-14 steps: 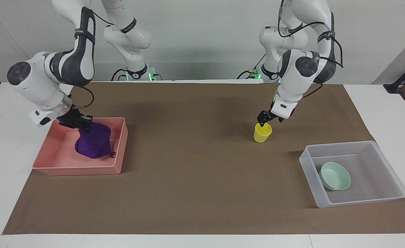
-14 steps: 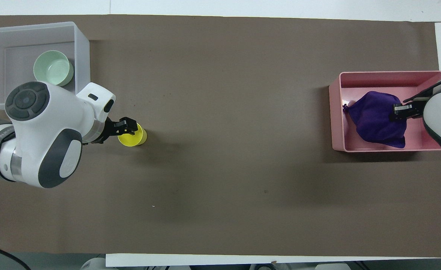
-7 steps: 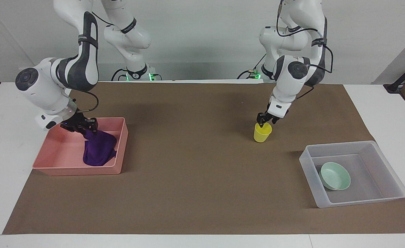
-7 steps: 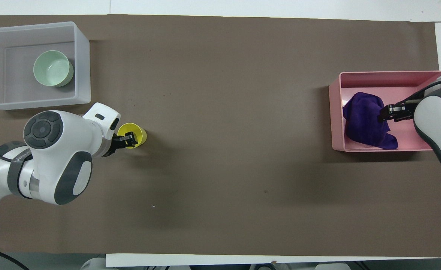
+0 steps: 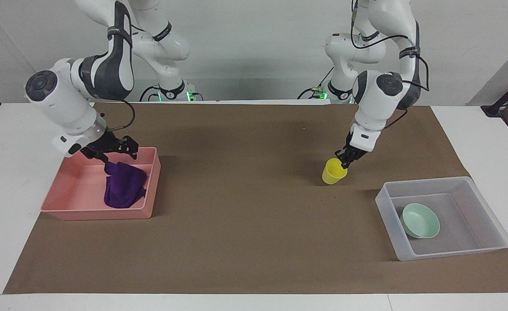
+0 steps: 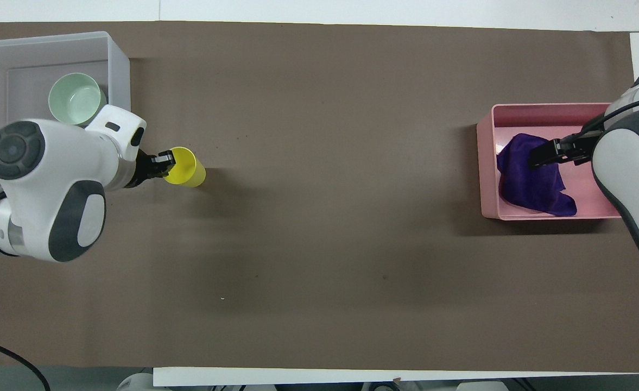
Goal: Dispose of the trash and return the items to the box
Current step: 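Carry the yellow cup with the left gripper into the clear box, then lower the cup beside the bowl and open the left gripper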
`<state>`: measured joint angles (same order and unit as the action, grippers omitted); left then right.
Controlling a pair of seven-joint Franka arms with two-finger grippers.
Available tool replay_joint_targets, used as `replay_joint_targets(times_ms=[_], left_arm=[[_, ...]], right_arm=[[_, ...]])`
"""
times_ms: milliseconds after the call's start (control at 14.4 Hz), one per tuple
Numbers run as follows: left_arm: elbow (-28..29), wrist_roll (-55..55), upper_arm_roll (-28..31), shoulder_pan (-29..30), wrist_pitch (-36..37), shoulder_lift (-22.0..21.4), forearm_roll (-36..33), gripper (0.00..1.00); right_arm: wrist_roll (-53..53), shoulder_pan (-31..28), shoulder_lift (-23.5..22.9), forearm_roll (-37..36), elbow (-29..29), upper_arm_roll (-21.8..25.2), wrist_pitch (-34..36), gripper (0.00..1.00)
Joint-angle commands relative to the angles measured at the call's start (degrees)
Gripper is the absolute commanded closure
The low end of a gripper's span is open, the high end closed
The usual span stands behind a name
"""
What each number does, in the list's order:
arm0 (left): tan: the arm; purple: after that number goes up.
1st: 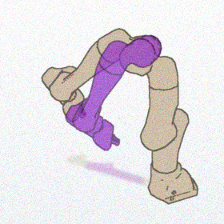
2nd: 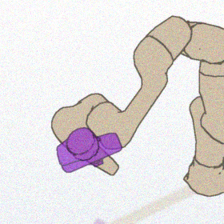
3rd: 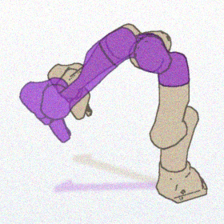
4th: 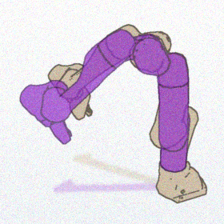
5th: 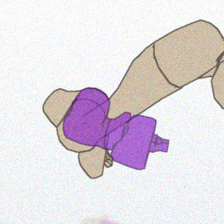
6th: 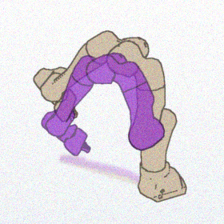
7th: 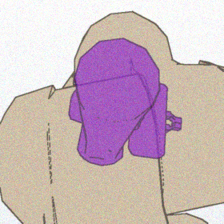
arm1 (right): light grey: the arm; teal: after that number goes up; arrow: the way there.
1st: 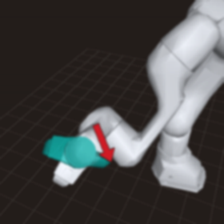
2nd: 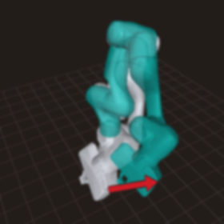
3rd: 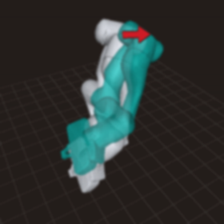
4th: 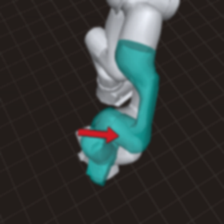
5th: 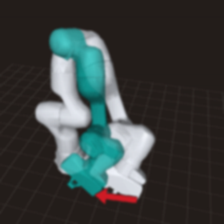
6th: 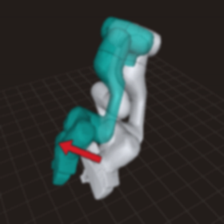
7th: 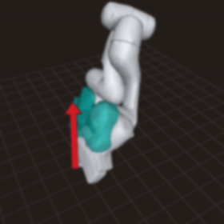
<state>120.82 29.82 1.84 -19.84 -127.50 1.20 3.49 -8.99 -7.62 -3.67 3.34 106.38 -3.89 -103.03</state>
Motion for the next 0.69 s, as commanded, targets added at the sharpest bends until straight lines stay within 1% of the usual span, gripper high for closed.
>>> replay_joint_targets(times_ms=[0,69,208,277,347,416,554,624], left_arm=[[-14.2,-0.7,-0.1,1.5,14.0,3.1,-0.5,1.0],[-17.6,-0.8,0.3,2.5,17.2,2.9,-0.5,1.0],[-24.5,-3.7,0.3,7.6,21.7,3.5,-0.9,1.0],[-26.5,-6.1,0.4,10.4,20.7,5.3,-0.9,1.0],[-27.6,-10.2,0.4,14.8,19.1,7.0,-1.0,1.0],[-28.3,-13.9,0.4,18.5,16.2,8.6,-1.1,1.0],[-30.1,-15.8,0.3,20.0,9.8,14.7,-3.4,1.0],[-29.9,-15.8,0.4,20.7,6.9,16.1,-3.7,1.0]], right_arm=[[4.5,3.0,1.9,0.7,-1.5,-0.2,2.9,0.0],[5.0,3.8,2.3,0.8,-2.7,-0.2,4.6,0.0],[6.1,4.7,2.4,0.8,-7.0,-0.2,9.7,0.0],[6.4,4.7,2.4,0.8,-9.0,-0.2,12.5,0.0],[6.4,4.7,2.6,0.8,-10.8,-0.2,15.4,0.0],[6.4,4.6,3.4,0.8,-12.1,-0.2,17.7,0.0],[6.2,4.4,5.1,0.8,-12.8,-0.1,20.7,0.0],[6.2,4.4,6.0,0.8,-12.7,0.0,21.9,0.0]])
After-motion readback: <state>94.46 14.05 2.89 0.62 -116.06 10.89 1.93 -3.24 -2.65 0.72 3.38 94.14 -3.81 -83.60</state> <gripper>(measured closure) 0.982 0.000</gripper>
